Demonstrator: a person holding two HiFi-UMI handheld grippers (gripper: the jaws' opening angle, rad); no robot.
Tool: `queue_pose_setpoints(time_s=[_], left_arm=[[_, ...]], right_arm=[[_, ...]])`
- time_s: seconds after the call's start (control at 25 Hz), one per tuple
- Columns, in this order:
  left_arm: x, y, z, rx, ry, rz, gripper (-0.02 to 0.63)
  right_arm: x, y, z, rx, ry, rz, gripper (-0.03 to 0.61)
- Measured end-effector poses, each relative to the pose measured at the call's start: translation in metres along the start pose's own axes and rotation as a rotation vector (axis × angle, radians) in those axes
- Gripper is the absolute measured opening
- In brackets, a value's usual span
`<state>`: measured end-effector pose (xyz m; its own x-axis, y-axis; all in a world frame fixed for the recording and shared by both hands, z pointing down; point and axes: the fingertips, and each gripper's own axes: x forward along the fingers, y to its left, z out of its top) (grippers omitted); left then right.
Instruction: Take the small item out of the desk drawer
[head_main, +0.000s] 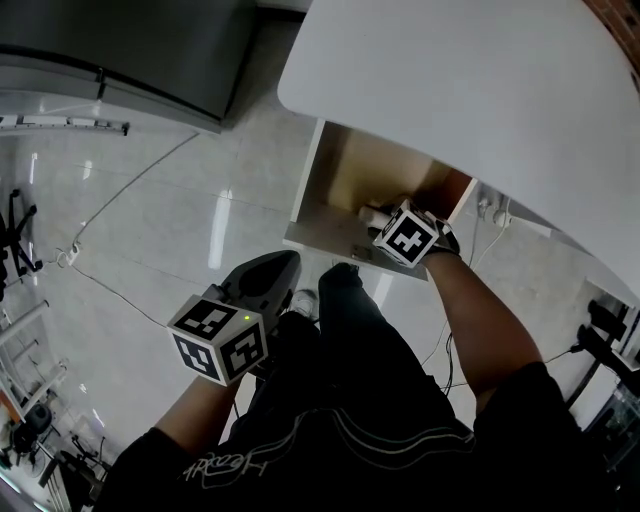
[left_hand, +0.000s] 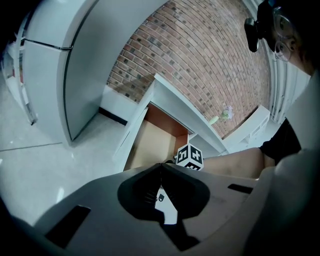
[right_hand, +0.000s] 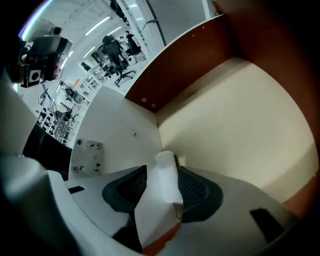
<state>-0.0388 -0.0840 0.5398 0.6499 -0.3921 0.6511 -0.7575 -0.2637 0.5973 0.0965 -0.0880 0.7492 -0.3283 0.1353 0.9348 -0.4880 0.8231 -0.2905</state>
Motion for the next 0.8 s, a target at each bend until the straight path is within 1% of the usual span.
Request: queue_pose_setpoints(time_s=[0.12,0.24,0.36,0.52,0.8], left_arm=[[0.001,0.008,-0.002,-0.009,0.001,0.009,0.021],[0.002,0.015,-0.003,-0.031,-0.002,0.023,0.021],[0.003,0.019,-0.001,-0.046,-0.008,0.027,0.021],[0.005,0.019,-0.003,-0.045,-0.004,0.017,0.021],[0.004,0.029,-0.008,-0.053,0.006,0.024,0.021]], right_arm=[[0.008,-0.007,0.001,-0.032,0.025,-0.013,0.201],[0.017,-0.007,-0.004,-0.004,0.058,0.004,0.2],[0.018,-0.012,-0.005,0.005,0.098,-0.011,0.196],[0.02,-0.015,-0.004,-0.046,0.116,-0.038,0.158],[0.025,-0.015,0.0,-0.044,0.152,-0.024,0.137]])
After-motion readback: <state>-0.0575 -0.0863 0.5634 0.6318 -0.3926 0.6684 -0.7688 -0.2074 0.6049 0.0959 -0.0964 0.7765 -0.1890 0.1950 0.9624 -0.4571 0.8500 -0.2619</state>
